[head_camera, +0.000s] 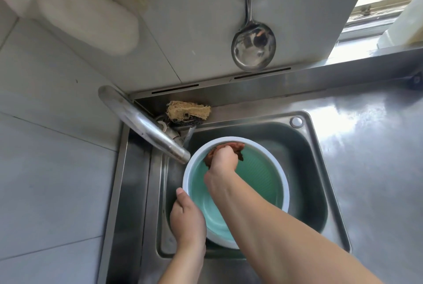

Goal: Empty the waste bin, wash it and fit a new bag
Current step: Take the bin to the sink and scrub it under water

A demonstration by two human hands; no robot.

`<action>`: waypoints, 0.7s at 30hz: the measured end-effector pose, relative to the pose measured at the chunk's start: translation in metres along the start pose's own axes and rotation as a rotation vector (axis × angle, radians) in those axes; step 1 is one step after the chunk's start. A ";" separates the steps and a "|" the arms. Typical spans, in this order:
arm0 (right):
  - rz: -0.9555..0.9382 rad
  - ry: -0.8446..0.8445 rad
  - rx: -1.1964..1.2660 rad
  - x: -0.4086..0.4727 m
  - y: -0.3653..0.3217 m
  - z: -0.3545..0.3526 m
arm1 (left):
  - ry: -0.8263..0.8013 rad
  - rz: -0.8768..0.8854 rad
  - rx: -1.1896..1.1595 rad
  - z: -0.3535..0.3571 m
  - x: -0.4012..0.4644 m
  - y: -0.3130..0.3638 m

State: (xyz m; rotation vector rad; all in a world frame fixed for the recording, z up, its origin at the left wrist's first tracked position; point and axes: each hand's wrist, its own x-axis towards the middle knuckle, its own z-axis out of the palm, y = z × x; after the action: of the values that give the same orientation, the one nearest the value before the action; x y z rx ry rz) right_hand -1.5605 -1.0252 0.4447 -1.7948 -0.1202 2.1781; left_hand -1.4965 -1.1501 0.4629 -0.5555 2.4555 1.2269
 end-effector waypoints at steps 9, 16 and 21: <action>-0.131 -0.265 -0.444 -0.041 0.017 -0.018 | -0.009 0.086 0.053 0.001 0.003 0.009; -0.136 -0.558 -0.875 -0.040 0.026 -0.077 | -0.024 0.138 0.065 0.000 0.000 0.011; -0.159 -0.780 -1.224 -0.031 0.017 -0.112 | -0.007 0.174 0.054 0.003 0.001 0.009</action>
State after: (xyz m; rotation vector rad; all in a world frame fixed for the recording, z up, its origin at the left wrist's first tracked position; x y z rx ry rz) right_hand -1.4496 -1.0649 0.4458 -1.0122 -2.0104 2.7190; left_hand -1.5012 -1.1424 0.4670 -0.3282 2.5672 1.2189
